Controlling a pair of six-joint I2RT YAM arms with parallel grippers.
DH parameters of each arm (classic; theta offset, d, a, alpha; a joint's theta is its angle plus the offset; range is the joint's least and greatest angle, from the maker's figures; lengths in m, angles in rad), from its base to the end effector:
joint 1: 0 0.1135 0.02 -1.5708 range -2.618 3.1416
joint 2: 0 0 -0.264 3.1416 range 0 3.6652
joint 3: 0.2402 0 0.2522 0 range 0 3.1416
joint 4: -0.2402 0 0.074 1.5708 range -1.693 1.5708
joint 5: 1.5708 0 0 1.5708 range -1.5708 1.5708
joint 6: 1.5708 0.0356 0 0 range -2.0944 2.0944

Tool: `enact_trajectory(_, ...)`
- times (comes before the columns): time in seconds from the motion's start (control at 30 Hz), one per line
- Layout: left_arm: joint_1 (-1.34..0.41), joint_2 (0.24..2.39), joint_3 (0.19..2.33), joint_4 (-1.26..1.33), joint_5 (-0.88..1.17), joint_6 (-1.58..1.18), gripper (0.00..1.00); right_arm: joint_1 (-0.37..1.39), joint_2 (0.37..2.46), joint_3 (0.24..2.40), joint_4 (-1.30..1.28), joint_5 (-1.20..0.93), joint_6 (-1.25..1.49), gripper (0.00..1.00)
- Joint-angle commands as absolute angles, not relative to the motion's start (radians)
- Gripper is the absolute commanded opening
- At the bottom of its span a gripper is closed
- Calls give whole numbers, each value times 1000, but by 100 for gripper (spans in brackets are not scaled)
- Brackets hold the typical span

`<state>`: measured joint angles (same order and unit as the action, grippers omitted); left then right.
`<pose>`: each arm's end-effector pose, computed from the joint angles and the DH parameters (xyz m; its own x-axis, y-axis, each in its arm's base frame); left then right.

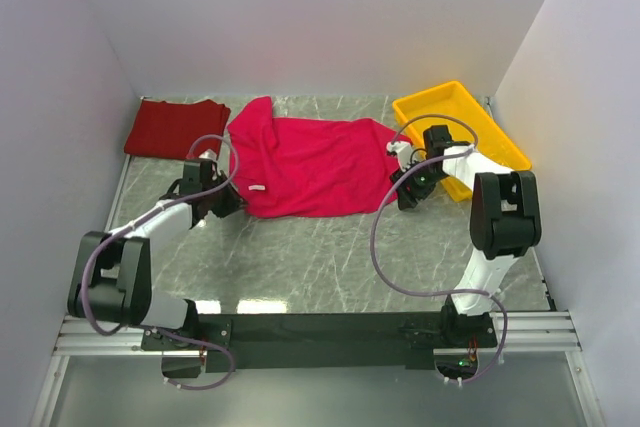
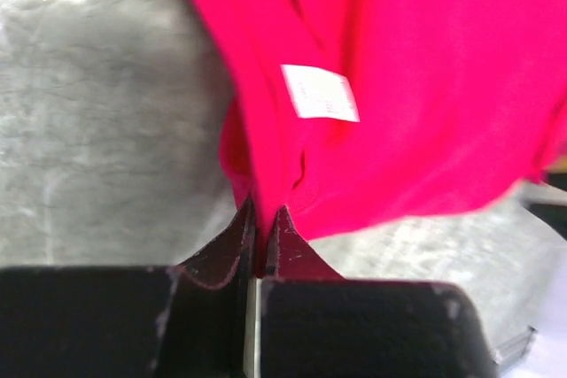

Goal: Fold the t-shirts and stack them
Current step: Flatten the tshirt out

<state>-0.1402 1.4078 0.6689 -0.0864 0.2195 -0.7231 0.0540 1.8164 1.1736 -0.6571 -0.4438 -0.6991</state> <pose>0.2687 -0.0457 0.1735 -0.7325 -0.5488 -0.4027 -0.2695 0.7771 -0.5688 0.3433 0.0339 0.1685 -0.6312 -0.6161 -0.4711 -0.7443 0.6521 0.1445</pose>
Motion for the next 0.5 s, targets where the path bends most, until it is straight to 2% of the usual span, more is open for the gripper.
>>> enact_trajectory(0.0,-140,1310,730,-141,279,-753,1,67,1842,1233,-566,-394,-600,61)
enact_trajectory(0.13,-127,1276,752,-169,330,-794,0,75,1868,1262,-534,-364,-529,57)
enact_trajectory(0.23,-114,1256,764,-187,363,-808,1,78,1881,1278,-523,-335,-496,49)
enact_trajectory(0.33,-98,1241,779,-204,388,-810,0,80,1902,1305,-540,-325,-474,32)
enact_trajectory(0.37,-92,1238,784,-215,396,-810,0,80,1905,1315,-552,-330,-468,14)
enact_trajectory(0.43,-77,1232,802,-235,414,-804,1,78,1888,1333,-589,-339,-466,1)
enact_trajectory(0.47,-71,1229,811,-262,420,-801,0,77,1872,1336,-600,-356,-474,0)
